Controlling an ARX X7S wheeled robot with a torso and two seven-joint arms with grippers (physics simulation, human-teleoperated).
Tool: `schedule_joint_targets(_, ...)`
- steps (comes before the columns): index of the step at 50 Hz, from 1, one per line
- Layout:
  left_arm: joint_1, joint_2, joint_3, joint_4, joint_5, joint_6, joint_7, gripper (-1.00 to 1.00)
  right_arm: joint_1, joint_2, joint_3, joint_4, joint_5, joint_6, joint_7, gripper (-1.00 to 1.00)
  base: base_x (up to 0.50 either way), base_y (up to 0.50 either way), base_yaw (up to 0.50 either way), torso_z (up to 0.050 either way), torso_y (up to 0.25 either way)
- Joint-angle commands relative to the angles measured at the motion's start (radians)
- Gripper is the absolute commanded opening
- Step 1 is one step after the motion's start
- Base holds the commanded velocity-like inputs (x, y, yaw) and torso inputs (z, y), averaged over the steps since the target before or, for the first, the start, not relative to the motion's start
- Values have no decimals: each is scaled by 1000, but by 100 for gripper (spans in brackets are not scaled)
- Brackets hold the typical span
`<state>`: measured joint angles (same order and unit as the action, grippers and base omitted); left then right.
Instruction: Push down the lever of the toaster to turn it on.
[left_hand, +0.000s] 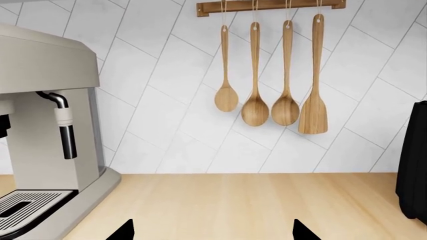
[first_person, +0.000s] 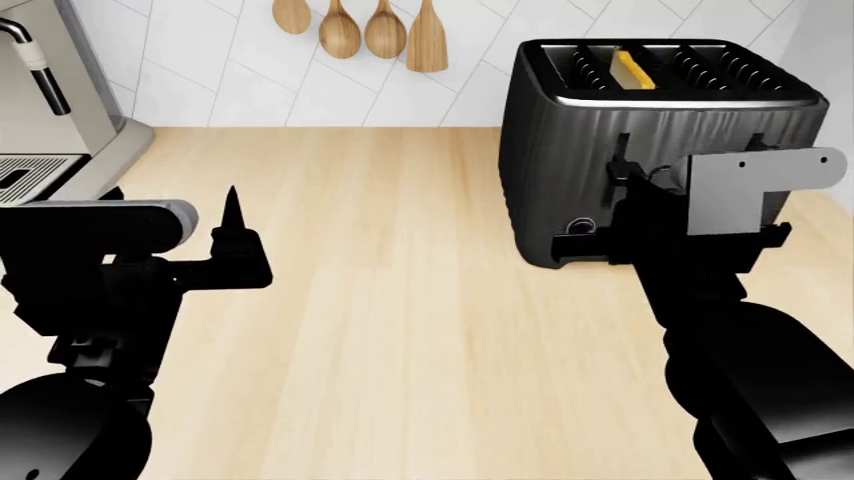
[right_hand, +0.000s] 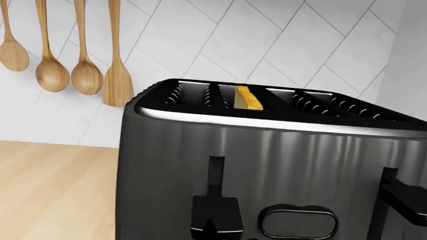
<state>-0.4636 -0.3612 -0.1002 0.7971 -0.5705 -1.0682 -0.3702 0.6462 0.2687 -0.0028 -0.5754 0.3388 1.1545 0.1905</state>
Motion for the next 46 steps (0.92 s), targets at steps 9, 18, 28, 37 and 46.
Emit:
schedule_joint_targets(9, 10, -2, 8, -7, -2, 12, -7, 100, -98, 0, -38, 157, -38, -98, -7, -100, 0, 0, 0, 0, 0)
schedule_joint_targets(18, 23, -3, 8, -11, -3, 23, -8, 100, -145, -2, -66, 255, -52, -148, -16, -100, 0, 0, 0, 0, 0)
schedule_joint_targets(28, 31, -3, 4, -12, -5, 31, -13, 100, -165, -5, -72, 344, -59, -190, -21, -100, 1, 0, 0, 0, 0)
schedule_joint_targets(37, 29, -5, 6, -16, -10, 32, -14, 100, -159, -3, -73, 362, -58, -192, -18, -100, 1, 0, 0, 0, 0)
schedule_joint_targets(46, 33, -9, 8, -21, -10, 40, -15, 100, -158, -1, -76, 357, -55, -190, -14, -100, 3, 0, 0, 0, 0)
